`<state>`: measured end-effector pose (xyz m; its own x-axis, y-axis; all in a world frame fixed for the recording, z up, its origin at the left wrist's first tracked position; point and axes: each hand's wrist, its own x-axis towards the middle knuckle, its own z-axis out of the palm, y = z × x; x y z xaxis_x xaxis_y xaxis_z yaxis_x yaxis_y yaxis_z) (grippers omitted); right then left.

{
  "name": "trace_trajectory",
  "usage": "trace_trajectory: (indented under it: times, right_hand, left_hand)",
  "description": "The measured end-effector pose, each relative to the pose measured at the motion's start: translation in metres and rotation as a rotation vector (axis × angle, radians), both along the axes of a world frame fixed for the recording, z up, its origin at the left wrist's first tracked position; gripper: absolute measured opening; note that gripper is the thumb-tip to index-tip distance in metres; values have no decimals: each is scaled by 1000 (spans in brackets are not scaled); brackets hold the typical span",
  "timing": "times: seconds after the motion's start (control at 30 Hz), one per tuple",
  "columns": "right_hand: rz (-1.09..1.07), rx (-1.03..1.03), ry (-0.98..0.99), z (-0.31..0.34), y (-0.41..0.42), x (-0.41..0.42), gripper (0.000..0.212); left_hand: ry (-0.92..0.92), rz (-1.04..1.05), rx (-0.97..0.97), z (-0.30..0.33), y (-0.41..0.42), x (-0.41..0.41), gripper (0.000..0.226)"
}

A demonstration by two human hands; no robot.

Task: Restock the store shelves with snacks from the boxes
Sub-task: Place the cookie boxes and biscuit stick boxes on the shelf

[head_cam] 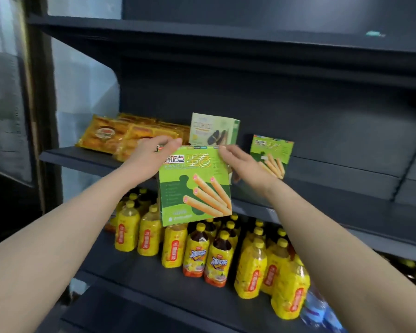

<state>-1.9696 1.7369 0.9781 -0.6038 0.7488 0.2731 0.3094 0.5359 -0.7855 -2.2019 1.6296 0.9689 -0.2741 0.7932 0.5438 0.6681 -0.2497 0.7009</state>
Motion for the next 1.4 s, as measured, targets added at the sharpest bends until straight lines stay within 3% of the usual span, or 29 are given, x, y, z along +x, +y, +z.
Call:
trace_trajectory:
  times: [0.03,0.13,0.27,0.43,0.53,0.67,1.0,1.4]
  right_hand:
    - [9,-45,9,0,-2,7,55]
    - [-18,-89,122,9,3,37,28]
    - [-104,0,220,25,24,86,38]
    - [-359,179,414,36,75,153,33]
    - [-476,198,330,20,109,163,33]
    - [-481,208,188,-2,157,146,30]
    - [-516,409,-143,2,235,96,50]
    - [-453,395,-78,0,256,86,53]
  left_hand:
    - [-10,-21,9,1,6,10,34]
    - [4,-84,17,3,24,36,37]
    - [268,5,36,1,49,53,34]
    - [510,176,62,-24,79,59,44]
    - [645,269,107,-39,97,63,55]
    - [731,337,138,-52,119,60,62]
    - [782,426,246,-56,139,56,46]
    - [792,458,261,-59,140,58,43]
